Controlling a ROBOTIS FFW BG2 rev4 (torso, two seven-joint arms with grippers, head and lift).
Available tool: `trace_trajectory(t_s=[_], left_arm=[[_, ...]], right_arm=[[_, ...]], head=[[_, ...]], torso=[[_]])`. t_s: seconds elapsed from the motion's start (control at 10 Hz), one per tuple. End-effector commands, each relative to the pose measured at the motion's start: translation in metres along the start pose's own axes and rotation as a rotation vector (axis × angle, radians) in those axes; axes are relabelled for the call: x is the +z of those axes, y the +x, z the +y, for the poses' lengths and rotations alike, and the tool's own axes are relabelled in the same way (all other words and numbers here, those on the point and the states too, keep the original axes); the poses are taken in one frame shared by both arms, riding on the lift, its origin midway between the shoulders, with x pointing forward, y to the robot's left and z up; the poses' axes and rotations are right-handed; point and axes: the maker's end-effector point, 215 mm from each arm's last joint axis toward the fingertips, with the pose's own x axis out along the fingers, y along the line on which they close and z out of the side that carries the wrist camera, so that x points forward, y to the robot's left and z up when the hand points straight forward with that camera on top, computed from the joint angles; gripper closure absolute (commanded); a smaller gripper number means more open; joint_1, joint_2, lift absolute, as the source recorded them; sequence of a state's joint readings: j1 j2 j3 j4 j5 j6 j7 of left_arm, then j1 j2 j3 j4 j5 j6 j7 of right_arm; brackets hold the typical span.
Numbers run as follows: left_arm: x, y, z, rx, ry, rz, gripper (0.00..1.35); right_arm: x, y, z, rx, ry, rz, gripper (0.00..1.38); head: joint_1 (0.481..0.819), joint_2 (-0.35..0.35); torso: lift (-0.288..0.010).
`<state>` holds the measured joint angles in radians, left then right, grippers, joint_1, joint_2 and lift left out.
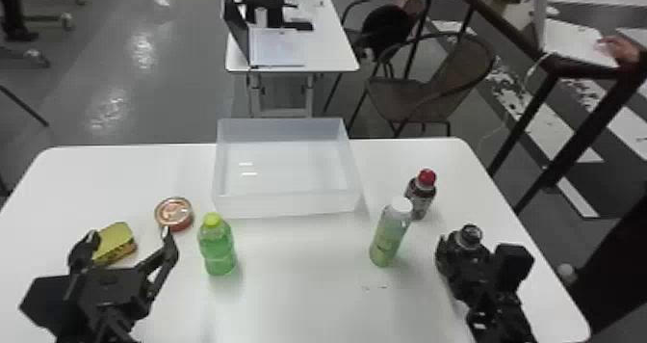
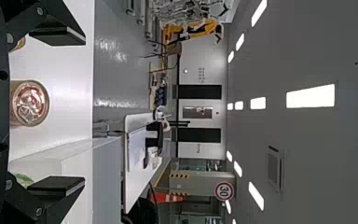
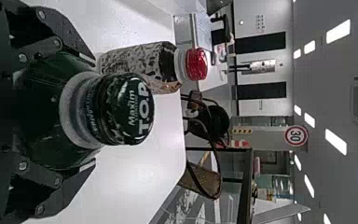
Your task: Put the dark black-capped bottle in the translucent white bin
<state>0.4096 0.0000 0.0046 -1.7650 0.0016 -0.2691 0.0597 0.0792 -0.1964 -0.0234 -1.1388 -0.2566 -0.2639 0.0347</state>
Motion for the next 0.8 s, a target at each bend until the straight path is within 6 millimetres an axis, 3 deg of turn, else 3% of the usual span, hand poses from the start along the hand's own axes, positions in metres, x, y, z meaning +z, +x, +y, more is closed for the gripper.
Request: trace_trajectory(t_s=[0.0, 0.2, 0.4, 0.6, 0.7], left_arm=[[0.0, 0.0, 0.0, 0.001, -0.001, -0.001, 0.23], [0.0, 0.0, -0.001, 0.001, -0.001, -0.003, 0.23], [0.0, 0.001, -0.003, -0.003, -0.005, -0.003, 0.23], [-0.002, 0.0, -0.003, -0.002, -0.006, 0.0, 0.23], [-0.003, 0.0, -0.003, -0.002, -0.006, 0.003, 0.23]], right_arm=[[-0.008, -0.009, -0.002, -0.008, 0.01, 0.018, 0.78], [-0.001, -0.024, 0.006, 0.001, 0.044, -0.001, 0.78], [0.022, -0.044, 0.023, 0.034, 0.079, -0.028, 0.74], [0.069, -0.057, 0.073, 0.125, 0.094, -0.029, 0.74], [0.116, -0.053, 0.095, 0.173, 0.08, -0.072, 0.74]], head=[[0.695, -0.12], [0.695, -0.123], [0.695, -0.114], [0.695, -0.096], [0.695, -0.069]], torso=[[-0.038], [-0.038], [-0.038], [-0.038], [-0.038]])
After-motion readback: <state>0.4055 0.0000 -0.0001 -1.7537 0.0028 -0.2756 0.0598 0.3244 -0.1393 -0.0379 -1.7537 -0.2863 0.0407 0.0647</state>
